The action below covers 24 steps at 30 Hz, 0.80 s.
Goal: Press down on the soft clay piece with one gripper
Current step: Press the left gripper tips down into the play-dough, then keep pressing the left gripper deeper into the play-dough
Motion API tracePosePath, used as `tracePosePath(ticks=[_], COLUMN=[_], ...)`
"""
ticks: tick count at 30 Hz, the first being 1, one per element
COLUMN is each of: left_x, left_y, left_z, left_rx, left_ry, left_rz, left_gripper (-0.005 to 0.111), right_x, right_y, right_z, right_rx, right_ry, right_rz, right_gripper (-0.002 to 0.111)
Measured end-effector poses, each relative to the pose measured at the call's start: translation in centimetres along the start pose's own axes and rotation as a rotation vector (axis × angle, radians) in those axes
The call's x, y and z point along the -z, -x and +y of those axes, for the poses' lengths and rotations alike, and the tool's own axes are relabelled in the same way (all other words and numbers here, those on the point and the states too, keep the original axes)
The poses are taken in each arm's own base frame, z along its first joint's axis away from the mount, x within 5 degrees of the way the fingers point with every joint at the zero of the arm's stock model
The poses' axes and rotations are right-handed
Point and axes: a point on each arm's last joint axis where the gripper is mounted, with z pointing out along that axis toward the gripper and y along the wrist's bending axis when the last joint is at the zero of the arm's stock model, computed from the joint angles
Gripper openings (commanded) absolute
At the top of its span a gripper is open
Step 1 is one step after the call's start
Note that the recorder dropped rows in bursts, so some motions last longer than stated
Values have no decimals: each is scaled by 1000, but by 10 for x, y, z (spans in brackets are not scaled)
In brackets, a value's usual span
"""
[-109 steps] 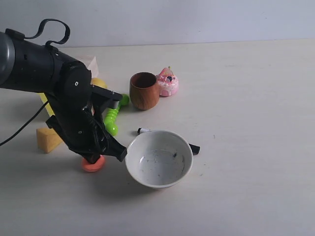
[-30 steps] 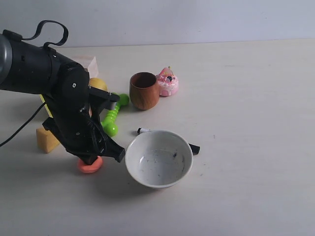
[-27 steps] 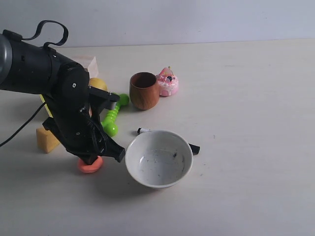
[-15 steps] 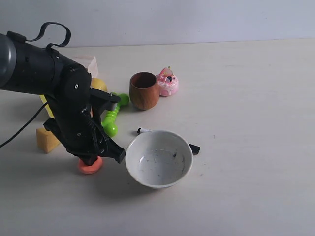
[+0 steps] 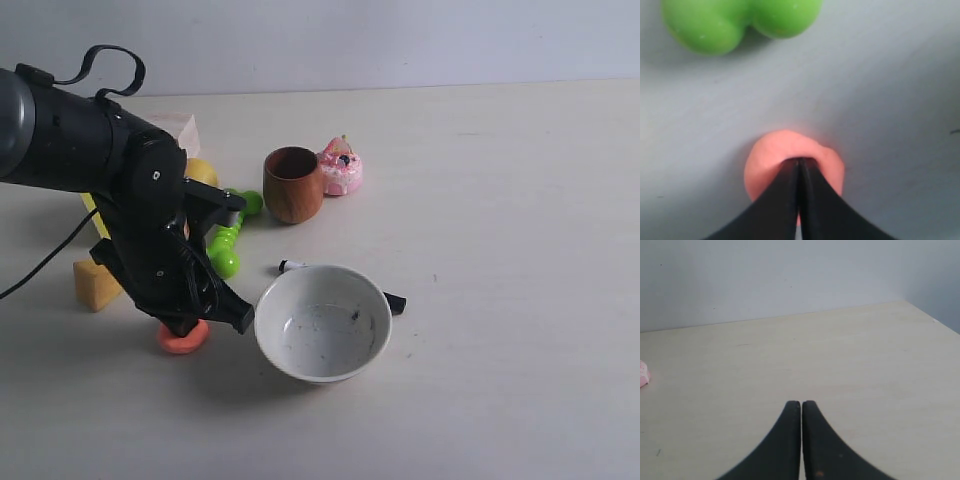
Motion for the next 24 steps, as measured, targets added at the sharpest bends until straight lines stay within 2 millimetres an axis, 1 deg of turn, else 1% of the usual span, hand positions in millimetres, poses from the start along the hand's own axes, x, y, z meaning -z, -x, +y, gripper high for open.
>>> tracePosePath(ticks=[5,7,24], left_x=[0,0,0], left_y=[0,0,0], left_z=[0,0,-2], left_rx=[-6,-6,-7], left_ry=[0,0,-3], left_rz=[1,1,-2], left_gripper=[32,36,36], right_x=[0,0,0], right_y=[0,0,0], right_z=[0,0,0], right_rx=[0,0,0], right_ry=[0,0,0], right_rz=[0,0,0], right_gripper=[2,2,2])
